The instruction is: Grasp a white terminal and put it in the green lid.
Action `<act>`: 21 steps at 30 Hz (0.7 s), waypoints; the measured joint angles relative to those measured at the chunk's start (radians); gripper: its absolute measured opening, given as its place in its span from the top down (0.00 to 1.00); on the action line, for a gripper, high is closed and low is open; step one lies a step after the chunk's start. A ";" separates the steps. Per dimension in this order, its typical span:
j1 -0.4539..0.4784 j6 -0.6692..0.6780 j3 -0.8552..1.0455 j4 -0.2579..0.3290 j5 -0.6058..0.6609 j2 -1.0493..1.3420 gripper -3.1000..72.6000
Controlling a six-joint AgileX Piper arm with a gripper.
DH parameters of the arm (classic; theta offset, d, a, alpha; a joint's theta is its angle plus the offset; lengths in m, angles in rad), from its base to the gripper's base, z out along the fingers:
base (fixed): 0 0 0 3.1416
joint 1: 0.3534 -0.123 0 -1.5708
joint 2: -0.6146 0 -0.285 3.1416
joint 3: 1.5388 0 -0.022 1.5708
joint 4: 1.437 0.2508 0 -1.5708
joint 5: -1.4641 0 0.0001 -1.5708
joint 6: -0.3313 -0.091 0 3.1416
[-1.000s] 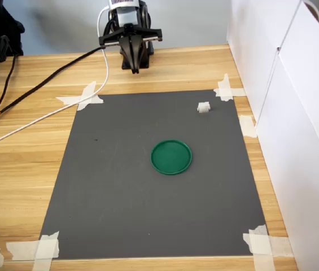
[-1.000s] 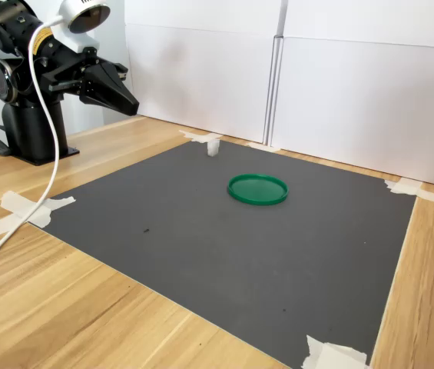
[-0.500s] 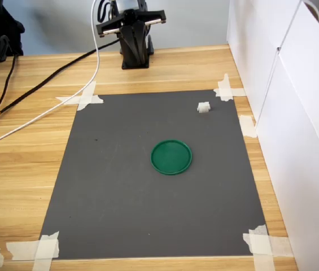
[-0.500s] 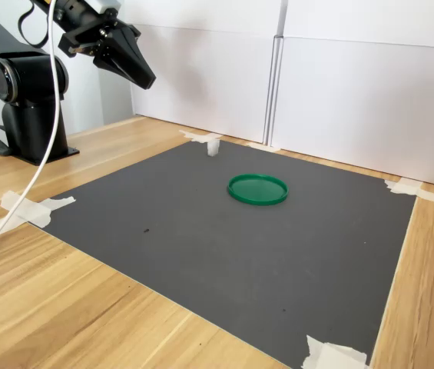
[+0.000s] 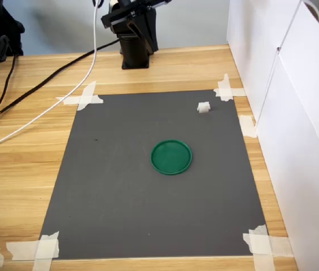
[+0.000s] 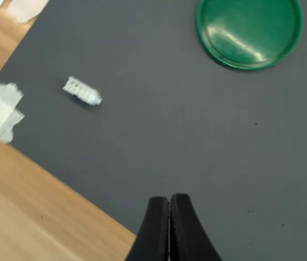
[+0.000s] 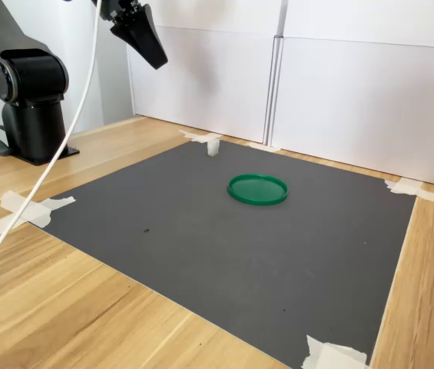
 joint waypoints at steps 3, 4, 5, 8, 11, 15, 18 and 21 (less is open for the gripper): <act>-0.003 0.010 -0.071 -0.004 0.056 -0.053 0.99; -0.013 0.011 -0.097 -0.008 0.073 -0.072 0.99; -0.029 0.011 -0.122 -0.016 0.088 -0.091 0.99; -0.104 0.012 -0.192 -0.047 0.142 -0.144 0.99; -0.186 0.012 -0.240 -0.096 0.198 -0.197 0.99; -0.292 0.012 -0.287 -0.163 0.218 -0.254 0.99; -0.354 0.012 -0.329 -0.207 0.225 -0.291 0.99; -0.415 0.012 -0.378 -0.225 0.229 -0.327 0.99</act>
